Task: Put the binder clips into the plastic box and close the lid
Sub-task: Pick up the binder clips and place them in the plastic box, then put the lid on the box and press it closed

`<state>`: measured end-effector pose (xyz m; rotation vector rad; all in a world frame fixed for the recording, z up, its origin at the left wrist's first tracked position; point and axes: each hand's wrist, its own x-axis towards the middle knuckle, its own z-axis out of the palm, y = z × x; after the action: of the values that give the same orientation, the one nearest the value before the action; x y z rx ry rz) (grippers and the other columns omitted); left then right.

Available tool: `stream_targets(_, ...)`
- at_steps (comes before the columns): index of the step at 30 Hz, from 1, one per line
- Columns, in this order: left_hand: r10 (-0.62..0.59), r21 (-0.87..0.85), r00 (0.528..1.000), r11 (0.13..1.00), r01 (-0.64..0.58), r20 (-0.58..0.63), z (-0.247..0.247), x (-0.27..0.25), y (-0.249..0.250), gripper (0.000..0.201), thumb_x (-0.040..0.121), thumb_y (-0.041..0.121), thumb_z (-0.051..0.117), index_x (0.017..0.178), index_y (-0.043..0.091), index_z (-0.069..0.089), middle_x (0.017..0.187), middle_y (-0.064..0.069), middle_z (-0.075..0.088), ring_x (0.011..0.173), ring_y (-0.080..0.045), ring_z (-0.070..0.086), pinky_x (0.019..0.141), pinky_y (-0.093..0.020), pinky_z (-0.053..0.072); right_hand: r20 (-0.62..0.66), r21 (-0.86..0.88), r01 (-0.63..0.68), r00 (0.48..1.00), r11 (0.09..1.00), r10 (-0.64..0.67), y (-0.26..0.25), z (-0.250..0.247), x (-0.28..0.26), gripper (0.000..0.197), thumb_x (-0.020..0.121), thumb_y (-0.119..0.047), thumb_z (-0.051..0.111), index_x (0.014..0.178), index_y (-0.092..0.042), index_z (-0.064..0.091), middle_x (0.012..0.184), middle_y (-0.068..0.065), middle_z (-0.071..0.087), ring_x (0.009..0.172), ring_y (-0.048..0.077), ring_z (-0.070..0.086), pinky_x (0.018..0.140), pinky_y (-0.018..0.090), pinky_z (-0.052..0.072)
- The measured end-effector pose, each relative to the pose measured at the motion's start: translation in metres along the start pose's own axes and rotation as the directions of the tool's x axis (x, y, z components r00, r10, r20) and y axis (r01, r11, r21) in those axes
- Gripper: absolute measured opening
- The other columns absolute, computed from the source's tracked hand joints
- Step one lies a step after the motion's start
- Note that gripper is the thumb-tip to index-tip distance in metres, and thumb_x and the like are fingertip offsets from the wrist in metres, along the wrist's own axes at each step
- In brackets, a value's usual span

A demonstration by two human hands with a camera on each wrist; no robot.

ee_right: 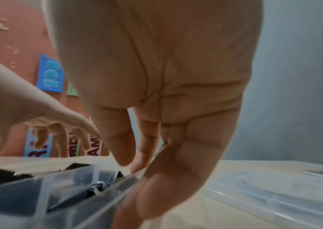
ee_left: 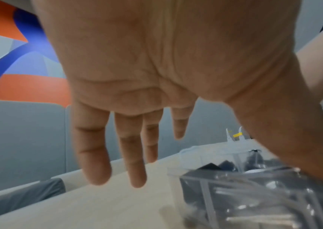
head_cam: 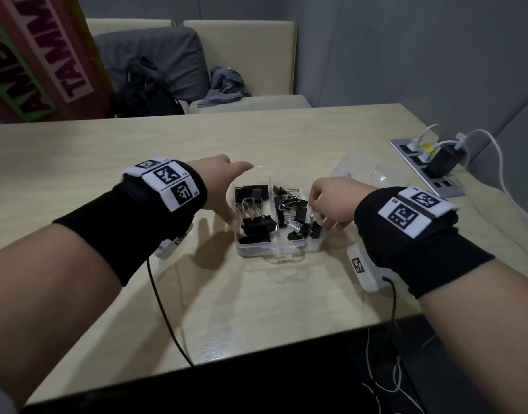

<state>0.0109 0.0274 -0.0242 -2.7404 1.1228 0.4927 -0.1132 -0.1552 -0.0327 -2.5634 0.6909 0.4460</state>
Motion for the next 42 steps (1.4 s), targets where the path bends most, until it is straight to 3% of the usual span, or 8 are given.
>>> stream_targets(7,0.007,0.044,0.998,0.999,-0.009,0.060,0.007,-0.002,0.022,0.086,0.077,0.067,0.059,0.148,0.026,0.035,0.151,-0.006,0.035,0.130,-0.028,0.049,0.103,-0.044,0.045,-0.338,-0.079,-0.203,0.927,0.976,0.166,0.037,-0.007,0.023,0.046,0.089,-0.029,0.054,0.131,-0.011,0.048,0.128,0.016,0.054,0.110,0.034,0.054,0.087,0.041,0.048)
stream_targets(11,0.006,0.057,0.999,0.998,-0.008,0.037,0.014,0.001,0.024,0.093,0.073,0.057,0.072,0.150,0.027,0.029,0.158,-0.004,0.023,0.136,-0.028,0.042,0.105,-0.042,0.044,-0.206,-0.255,-0.304,0.945,0.918,0.255,0.061,0.003,0.034,0.073,0.081,-0.052,0.063,0.138,-0.012,0.042,0.129,0.017,0.054,0.115,0.038,0.055,0.094,0.042,0.048)
stream_targets(18,0.037,-0.017,0.999,0.999,-0.036,0.033,0.011,0.007,0.016,0.098,0.078,0.058,0.066,0.155,0.024,0.015,0.162,-0.002,0.018,0.144,-0.025,0.032,0.114,-0.040,0.035,-0.236,-0.381,-0.324,0.940,0.866,0.248,0.068,0.002,0.035,0.046,0.087,-0.040,0.062,0.119,-0.007,0.056,0.125,0.015,0.056,0.114,0.034,0.054,0.088,0.036,0.044)
stream_targets(22,0.019,-0.048,0.999,0.999,-0.020,-0.033,0.007,0.011,0.005,0.084,0.086,0.050,0.062,0.153,0.023,0.021,0.157,-0.004,0.030,0.140,-0.025,0.038,0.112,-0.041,0.036,-0.239,-0.314,-0.274,0.949,0.909,0.204,0.073,0.001,0.034,0.035,0.082,-0.038,0.065,0.100,-0.009,0.060,0.112,0.015,0.063,0.093,0.033,0.059,0.072,0.032,0.045)
stream_targets(26,-0.056,-0.041,0.997,0.998,0.053,-0.062,0.008,0.016,0.000,0.067,0.094,0.046,0.050,0.152,0.022,0.025,0.150,-0.010,0.041,0.133,-0.030,0.046,0.106,-0.041,0.041,-0.364,-0.181,-0.185,0.925,0.966,0.109,0.071,-0.004,0.024,0.046,0.083,-0.049,0.061,0.115,-0.015,0.062,0.112,0.012,0.058,0.101,0.034,0.059,0.089,0.043,0.050)
stream_targets(29,-0.120,-0.106,0.988,0.988,0.109,-0.102,0.006,0.019,-0.002,0.057,0.099,0.039,0.044,0.150,0.018,0.029,0.143,-0.015,0.048,0.127,-0.033,0.051,0.102,-0.041,0.042,-0.434,-0.005,0.098,0.897,0.995,-0.090,0.058,-0.011,0.008,0.048,0.083,-0.047,0.065,0.123,-0.020,0.061,0.114,0.009,0.056,0.106,0.028,0.056,0.098,0.040,0.045)
stream_targets(34,-0.195,-0.265,0.966,0.953,0.146,-0.172,0.000,0.020,0.002,0.049,0.102,0.039,0.030,0.144,0.015,0.038,0.135,-0.017,0.057,0.125,-0.035,0.051,0.100,-0.040,0.040,-0.200,-0.050,0.389,0.899,0.920,-0.390,0.017,-0.008,-0.025,0.058,0.077,-0.044,0.074,0.128,-0.021,0.062,0.113,-0.002,0.057,0.104,0.015,0.057,0.098,0.032,0.047)
stream_targets(42,-0.126,-0.121,0.984,0.987,0.110,-0.130,-0.001,0.017,0.013,0.062,0.094,0.045,0.052,0.147,0.019,0.036,0.130,-0.011,0.061,0.119,-0.031,0.056,0.094,-0.037,0.045,-0.014,-0.205,0.413,0.905,0.887,-0.424,-0.012,0.021,-0.027,0.059,0.074,-0.051,0.074,0.127,-0.028,0.061,0.115,-0.008,0.052,0.107,0.016,0.057,0.096,0.037,0.050)
